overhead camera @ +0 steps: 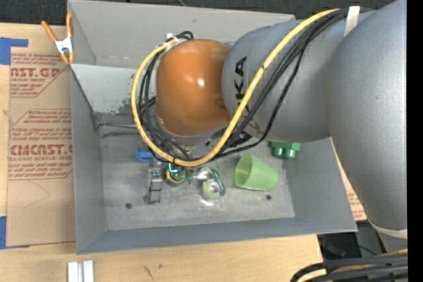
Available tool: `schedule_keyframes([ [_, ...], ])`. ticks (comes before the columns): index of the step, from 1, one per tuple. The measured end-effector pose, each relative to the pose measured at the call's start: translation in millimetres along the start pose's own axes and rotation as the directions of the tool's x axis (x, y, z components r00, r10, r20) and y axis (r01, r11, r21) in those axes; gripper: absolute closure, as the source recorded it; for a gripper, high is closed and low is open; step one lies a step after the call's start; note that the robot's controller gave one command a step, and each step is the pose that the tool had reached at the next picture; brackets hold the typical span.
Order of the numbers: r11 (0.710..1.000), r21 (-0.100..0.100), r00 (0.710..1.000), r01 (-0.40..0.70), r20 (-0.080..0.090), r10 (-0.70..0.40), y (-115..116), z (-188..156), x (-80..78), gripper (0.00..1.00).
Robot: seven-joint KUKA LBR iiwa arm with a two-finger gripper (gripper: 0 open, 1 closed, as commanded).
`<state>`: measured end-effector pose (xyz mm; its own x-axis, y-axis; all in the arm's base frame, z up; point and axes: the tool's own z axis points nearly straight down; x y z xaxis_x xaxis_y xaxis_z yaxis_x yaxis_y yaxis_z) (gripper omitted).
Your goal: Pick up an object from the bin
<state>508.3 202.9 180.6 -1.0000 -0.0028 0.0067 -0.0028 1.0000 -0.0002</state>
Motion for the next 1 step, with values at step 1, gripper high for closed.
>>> schedule_keyframes([
  [1, 1.000, 0.001, 1.000, -0.002, 0.007, 0.002, -36.6, 37.9, -46.2, 0.00],
])
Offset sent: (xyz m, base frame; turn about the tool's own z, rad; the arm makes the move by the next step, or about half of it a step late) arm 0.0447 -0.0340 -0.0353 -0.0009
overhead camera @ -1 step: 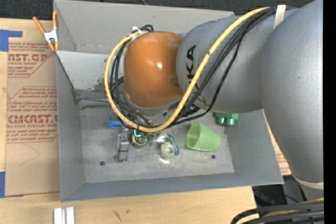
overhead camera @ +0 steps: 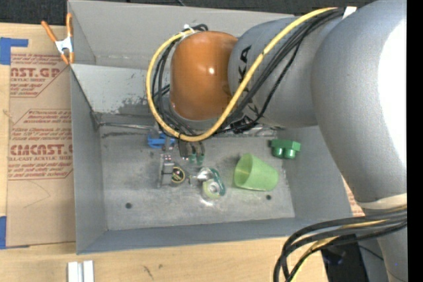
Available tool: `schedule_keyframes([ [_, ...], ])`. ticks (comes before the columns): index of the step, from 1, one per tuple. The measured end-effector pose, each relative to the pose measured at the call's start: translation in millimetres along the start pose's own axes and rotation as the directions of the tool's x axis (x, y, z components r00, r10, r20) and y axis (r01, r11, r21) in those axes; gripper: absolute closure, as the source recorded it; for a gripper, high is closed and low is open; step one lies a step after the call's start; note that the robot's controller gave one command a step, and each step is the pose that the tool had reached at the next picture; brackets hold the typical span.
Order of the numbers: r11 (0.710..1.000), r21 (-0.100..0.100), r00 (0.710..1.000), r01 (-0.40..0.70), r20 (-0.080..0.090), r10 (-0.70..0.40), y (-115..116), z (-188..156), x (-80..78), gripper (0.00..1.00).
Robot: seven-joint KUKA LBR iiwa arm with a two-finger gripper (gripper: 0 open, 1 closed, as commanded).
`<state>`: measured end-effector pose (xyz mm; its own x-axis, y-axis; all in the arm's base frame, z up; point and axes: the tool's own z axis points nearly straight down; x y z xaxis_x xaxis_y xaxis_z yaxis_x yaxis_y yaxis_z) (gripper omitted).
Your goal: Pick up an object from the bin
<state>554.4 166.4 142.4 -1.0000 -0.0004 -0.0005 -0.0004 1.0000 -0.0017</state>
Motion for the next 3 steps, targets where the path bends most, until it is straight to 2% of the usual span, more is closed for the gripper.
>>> schedule_keyframes([
  [1, 0.994, -0.001, 0.994, -0.108, -0.001, 0.108, -35, 29, -23.5, 0.00],
  [2, 0.971, -0.001, 0.971, 0.239, -0.003, -0.239, -90, 73, 32.9, 0.00],
  [3, 0.971, -0.003, 0.971, 0.239, 0.002, -0.239, -88, 71, 31.3, 1.00],
])
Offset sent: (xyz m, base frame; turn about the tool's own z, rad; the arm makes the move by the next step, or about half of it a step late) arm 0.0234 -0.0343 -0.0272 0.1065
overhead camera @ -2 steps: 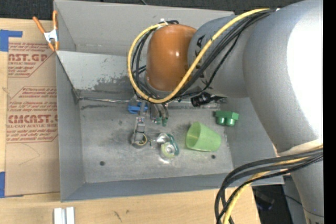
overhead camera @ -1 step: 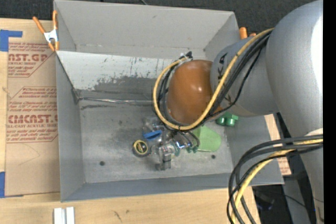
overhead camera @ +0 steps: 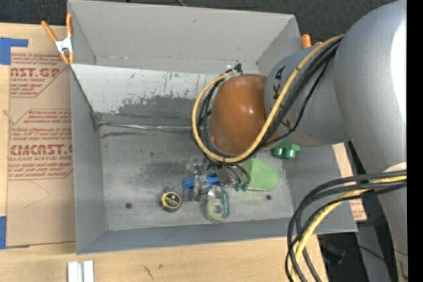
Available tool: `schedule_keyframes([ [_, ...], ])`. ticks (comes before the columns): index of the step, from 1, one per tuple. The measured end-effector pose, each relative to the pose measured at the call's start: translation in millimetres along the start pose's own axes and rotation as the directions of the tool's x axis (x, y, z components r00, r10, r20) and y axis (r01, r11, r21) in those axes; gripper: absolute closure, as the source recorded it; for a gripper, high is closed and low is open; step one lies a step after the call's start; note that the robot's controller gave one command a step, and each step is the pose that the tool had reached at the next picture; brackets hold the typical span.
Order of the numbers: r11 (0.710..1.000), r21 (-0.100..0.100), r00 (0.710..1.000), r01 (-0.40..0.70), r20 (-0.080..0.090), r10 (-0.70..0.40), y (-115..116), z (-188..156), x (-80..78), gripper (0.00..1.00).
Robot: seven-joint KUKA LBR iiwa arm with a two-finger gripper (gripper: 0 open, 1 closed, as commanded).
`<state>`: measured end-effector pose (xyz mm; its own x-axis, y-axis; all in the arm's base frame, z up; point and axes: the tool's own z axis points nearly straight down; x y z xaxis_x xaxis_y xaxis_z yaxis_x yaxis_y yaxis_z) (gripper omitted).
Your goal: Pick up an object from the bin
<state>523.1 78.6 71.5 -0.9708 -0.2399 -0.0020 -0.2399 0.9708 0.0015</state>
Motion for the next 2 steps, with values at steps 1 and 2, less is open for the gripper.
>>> schedule_keyframes([
  [1, 1.000, 0.002, 1.000, -0.008, 0.004, 0.008, 12, -115, 40.4, 1.00],
  [2, 1.000, 0.003, 1.000, 0.018, 0.009, -0.018, -3, -213, 27.9, 1.00],
])
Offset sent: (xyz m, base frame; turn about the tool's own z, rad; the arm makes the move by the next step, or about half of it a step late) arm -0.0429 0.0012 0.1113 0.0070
